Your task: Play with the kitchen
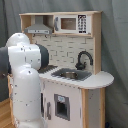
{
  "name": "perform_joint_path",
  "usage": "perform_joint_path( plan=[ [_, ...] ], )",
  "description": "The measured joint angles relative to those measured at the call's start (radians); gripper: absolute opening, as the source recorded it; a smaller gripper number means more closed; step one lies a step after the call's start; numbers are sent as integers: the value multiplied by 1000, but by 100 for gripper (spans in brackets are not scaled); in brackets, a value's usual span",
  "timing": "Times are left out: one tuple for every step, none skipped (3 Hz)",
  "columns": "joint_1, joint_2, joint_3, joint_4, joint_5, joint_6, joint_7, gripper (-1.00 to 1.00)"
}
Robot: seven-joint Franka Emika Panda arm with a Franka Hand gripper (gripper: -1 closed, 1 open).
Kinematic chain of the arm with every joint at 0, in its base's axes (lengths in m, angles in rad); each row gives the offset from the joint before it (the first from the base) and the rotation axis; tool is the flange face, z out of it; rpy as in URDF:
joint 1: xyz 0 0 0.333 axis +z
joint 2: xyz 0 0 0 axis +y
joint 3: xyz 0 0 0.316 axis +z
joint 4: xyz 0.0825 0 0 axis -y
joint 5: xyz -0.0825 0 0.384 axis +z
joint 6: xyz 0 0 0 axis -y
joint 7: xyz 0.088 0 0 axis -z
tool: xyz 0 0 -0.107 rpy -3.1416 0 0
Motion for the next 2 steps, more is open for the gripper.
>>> perform_joint_path(
  plan=[
    [0, 0, -29, -30, 11, 79, -52, 100],
    [0, 0, -41, -75, 23, 181, -90, 100]
  ],
)
